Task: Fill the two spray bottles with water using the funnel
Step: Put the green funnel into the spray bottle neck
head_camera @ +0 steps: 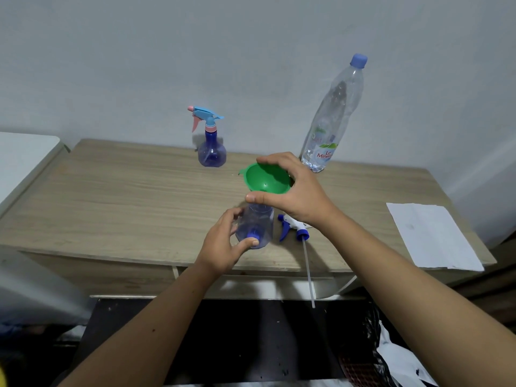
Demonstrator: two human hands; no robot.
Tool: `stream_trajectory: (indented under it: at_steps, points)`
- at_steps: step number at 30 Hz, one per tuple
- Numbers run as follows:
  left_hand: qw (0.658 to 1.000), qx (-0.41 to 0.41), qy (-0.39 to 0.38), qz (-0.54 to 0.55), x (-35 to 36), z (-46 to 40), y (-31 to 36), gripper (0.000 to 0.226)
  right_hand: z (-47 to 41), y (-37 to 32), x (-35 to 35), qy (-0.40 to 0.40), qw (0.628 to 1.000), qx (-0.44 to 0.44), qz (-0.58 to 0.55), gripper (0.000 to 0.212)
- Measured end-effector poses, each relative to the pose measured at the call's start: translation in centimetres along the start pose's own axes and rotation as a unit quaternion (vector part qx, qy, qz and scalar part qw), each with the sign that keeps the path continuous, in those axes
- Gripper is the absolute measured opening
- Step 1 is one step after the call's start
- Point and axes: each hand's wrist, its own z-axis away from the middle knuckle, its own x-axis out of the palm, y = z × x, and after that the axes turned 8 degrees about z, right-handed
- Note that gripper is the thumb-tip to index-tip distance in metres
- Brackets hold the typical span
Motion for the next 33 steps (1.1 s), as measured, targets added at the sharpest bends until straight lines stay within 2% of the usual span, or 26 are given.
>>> stream_trajectory:
  at_steps: [8, 12, 17, 19, 22, 24, 26, 29, 33]
  points:
    - [0.998, 0.003, -0.007, -0.07, -0.1, 0.2, -0.8, 0.089, 0.3, 0.0, 0.0, 0.01, 1.0, 0.011, -0.006, 0.079]
    - [0.996, -0.001, -0.013, -0.093, 0.0, 0.9, -0.8, 0.107, 0.6, 0.1, 0.0, 0.012, 1.0, 0.016, -0.007, 0.087]
    - [0.996, -0.005, 0.024, -0.091, 0.6, 2.5, -0.4, 0.118, 1.2, 0.4, -0.5, 0.019, 0.999, 0.025, -0.037, 0.087]
    - [0.995, 0.026, 0.055, -0.082, 1.1, 3.5, 0.1, 0.11, 1.6, 0.5, -0.8, 0.023, 0.998, 0.029, -0.043, 0.087]
    - [0.977, 0.12, 0.115, -0.13, 2.3, 5.3, 0.8, 0.077, 2.5, 0.8, -1.8, 0.043, 0.997, 0.038, -0.052, 0.085]
    - [0.971, 0.155, 0.108, -0.144, 3.3, 6.4, 1.8, 0.056, 3.1, 1.0, -2.8, 0.056, 0.995, 0.049, -0.063, 0.082]
    - [0.973, 0.167, 0.062, -0.148, 4.6, 7.0, 2.9, 0.045, 3.9, 1.4, -4.0, 0.071, 0.993, 0.061, -0.066, 0.079]
    - [0.984, 0.133, -0.007, -0.115, 7.0, 6.3, 5.3, 0.044, 4.8, 2.2, -6.2, 0.081, 0.992, 0.074, -0.059, 0.076]
    - [0.997, 0.068, -0.015, -0.036, 10.7, 2.7, 8.2, 0.062, 5.2, 3.8, -9.0, 0.103, 0.99, 0.084, -0.046, 0.071]
